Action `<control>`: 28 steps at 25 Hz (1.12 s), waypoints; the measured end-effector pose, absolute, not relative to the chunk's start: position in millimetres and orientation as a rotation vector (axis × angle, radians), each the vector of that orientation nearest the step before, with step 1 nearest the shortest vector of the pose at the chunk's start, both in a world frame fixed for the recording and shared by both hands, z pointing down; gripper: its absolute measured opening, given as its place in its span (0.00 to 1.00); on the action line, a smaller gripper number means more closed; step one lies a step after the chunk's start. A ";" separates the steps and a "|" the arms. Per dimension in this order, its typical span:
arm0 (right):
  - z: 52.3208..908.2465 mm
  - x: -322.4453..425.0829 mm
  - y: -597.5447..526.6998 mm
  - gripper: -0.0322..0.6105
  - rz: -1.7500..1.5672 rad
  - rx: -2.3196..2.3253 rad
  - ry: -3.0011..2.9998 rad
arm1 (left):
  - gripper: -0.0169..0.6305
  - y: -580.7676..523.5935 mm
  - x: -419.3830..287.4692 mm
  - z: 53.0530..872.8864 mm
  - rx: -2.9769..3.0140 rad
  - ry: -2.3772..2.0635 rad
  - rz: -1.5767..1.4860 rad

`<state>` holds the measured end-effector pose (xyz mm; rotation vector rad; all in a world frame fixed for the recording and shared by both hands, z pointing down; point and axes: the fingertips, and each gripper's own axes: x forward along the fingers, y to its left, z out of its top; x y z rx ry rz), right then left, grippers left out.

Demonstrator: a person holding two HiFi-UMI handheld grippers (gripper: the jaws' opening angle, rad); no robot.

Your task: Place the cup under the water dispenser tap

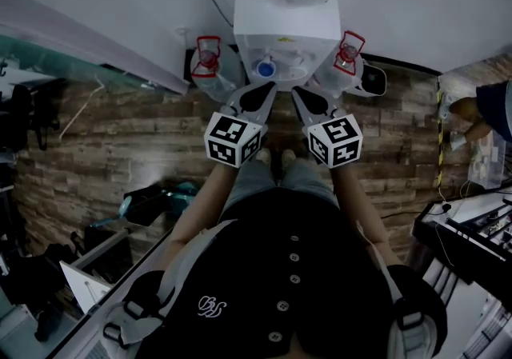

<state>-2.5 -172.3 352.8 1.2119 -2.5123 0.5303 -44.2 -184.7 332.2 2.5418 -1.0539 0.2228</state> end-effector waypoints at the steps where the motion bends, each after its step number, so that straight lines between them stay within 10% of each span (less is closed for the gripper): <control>1: 352.0 -3.9 -170.7 0.05 0.517 1.200 -2.512 | 0.03 -183.7 -43.4 330.3 2.548 -1.049 0.221; 28: 325.0 -13.4 -150.2 0.05 0.432 1.164 -2.571 | 0.03 -161.1 -39.4 316.7 2.549 -1.040 0.181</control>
